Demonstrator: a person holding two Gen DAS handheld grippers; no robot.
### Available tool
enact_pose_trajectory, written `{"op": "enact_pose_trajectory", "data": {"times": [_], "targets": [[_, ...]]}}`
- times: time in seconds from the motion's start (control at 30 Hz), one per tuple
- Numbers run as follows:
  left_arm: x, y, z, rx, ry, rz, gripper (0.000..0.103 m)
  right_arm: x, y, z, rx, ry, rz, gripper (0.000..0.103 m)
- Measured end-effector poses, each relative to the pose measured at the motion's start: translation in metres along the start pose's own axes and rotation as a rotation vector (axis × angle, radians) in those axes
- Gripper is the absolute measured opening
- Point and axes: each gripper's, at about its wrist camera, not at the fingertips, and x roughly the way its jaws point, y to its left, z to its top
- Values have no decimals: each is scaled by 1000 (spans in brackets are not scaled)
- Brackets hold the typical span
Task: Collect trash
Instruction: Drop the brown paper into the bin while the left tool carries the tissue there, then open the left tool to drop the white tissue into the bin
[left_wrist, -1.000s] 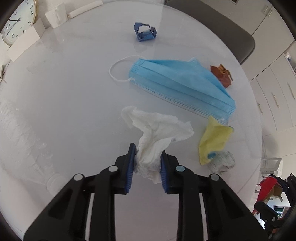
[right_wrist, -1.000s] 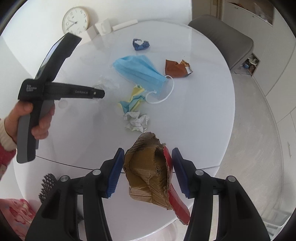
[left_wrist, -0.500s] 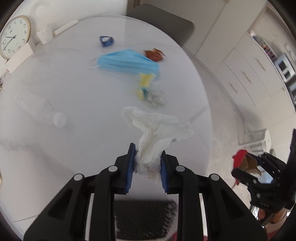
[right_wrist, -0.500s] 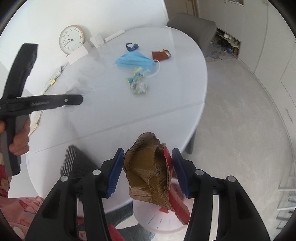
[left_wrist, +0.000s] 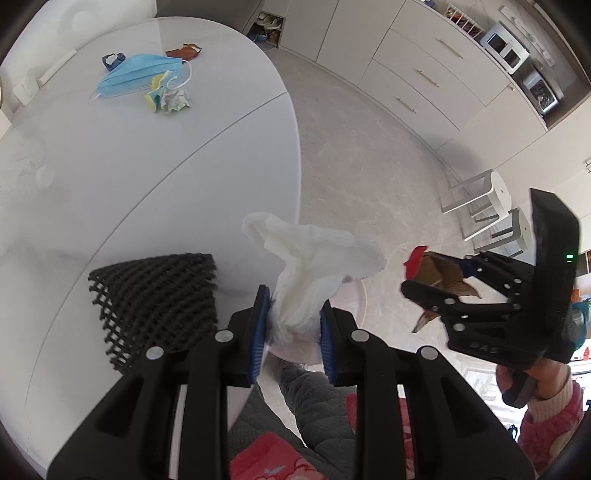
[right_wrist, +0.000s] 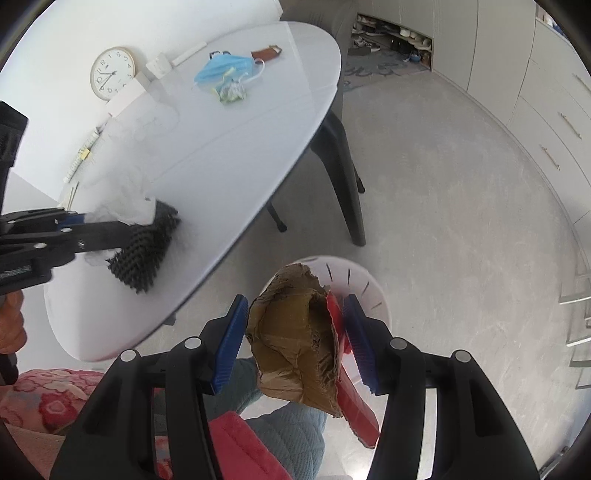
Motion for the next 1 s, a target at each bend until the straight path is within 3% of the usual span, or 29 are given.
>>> {"op": "enact_pose_trajectory", "data": {"times": [0.2,0.3,0.33,0.5,0.7,0.87,1.0], "targets": [[-3,-19,-24,-3,-2,31,24,28,0,-12,-38,29,19,57],[-1,-24,-31,-2,3,48,24,45,0,-17,-44,83,-2,78],[0,-25,-32,-1,4,52,25,46,-2,-19,-45,86,-13,80],[4,-32,-39,-2,18,52,26,29,-13,-23,-12,58,-29,89],[14,-44,-39,13,37,26,26,-7,-34,-21,35,-28,-94,90],[25,-60,-36,52,59,20,40,-33,-43,-21,61,-101,-139,93],[30,-73,-37,90,62,20,60,-45,-48,-24,64,-122,-162,93]]}}
